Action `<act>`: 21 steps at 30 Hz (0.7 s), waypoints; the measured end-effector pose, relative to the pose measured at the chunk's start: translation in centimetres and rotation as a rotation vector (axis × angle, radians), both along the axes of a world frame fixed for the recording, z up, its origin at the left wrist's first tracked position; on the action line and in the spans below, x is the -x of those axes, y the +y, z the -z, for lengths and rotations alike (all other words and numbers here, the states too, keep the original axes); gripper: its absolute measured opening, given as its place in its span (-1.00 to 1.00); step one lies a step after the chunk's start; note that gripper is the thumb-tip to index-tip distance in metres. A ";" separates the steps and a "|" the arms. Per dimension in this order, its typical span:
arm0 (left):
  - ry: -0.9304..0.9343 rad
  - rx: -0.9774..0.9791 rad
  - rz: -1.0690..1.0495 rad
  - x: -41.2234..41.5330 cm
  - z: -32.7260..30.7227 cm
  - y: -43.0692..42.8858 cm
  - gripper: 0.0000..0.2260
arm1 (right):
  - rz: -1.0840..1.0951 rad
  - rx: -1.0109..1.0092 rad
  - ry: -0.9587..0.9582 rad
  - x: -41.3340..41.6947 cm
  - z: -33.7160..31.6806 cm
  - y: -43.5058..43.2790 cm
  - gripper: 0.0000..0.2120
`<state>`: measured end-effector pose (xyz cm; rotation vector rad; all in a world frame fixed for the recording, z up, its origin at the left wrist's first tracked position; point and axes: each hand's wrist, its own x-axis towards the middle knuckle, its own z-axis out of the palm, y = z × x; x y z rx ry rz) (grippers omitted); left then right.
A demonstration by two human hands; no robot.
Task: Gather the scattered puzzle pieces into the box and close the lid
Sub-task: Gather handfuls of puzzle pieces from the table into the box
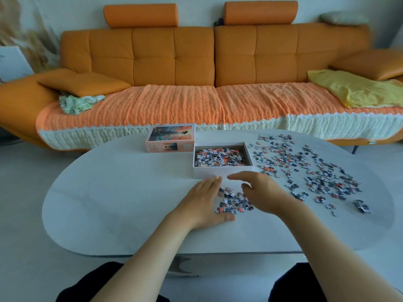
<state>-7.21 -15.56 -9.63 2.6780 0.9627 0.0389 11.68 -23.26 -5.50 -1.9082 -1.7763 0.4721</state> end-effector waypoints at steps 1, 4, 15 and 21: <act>-0.006 -0.010 0.001 -0.2 0.1 0.0 -0.01 | -0.010 0.001 -0.091 -0.6 0.2 -0.2 -0.59; -0.045 -0.058 0.030 -0.9 0.2 0.0 -0.04 | -0.025 0.205 -0.271 -1.9 0.6 -1.0 -0.41; -0.350 0.032 0.037 -2.9 0.3 0.8 -0.49 | -0.052 0.171 -0.168 -0.8 0.7 0.5 -0.76; -0.228 0.026 0.010 -1.4 -1.0 2.0 -0.31 | 0.017 0.144 -0.024 -1.1 0.4 1.4 -0.55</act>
